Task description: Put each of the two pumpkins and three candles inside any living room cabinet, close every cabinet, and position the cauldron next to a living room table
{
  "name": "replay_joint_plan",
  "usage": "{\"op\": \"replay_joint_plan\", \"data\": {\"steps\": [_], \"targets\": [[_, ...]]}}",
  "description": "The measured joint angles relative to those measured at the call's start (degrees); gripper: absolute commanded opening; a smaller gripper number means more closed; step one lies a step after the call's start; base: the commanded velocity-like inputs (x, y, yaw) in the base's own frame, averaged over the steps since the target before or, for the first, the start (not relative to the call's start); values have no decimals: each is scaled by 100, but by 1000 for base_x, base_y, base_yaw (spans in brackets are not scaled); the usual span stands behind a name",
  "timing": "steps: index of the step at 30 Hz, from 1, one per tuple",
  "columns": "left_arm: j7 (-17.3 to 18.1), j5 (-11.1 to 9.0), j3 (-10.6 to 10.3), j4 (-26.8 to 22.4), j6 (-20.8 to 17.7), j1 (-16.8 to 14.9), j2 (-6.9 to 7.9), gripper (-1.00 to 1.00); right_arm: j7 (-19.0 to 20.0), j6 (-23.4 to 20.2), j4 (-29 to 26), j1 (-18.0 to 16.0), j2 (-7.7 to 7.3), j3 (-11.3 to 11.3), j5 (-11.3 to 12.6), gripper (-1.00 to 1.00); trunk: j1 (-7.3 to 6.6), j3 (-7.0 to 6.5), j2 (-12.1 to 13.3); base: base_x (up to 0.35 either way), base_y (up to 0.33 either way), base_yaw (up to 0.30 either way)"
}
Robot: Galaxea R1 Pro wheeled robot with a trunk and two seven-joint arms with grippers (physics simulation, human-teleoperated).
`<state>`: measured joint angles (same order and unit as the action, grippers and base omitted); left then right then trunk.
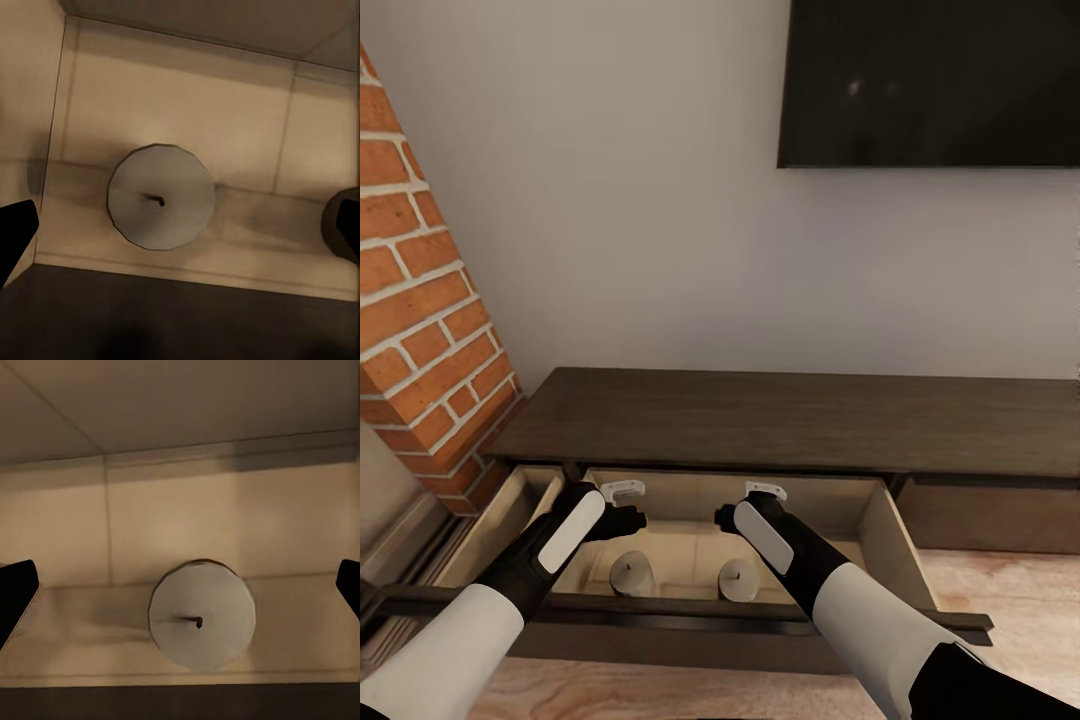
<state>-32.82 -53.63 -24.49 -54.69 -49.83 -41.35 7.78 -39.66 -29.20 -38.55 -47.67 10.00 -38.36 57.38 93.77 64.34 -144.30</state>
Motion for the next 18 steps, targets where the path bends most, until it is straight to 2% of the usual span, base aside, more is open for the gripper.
{"op": "replay_joint_plan", "data": {"steps": [13, 18], "targets": [[1, 0, 0, -6, -4, 0, 4, 100, 129, 0, -24, 0, 0, 0, -2, 100, -34, -288, 17, -40, 0, 0], [0, 0, 0, -16, -1, 0, 1, 100, 143, 0, -25, 0, 0, 0, -2, 100, -44, -399, 24, -157, 0, 0]]}}
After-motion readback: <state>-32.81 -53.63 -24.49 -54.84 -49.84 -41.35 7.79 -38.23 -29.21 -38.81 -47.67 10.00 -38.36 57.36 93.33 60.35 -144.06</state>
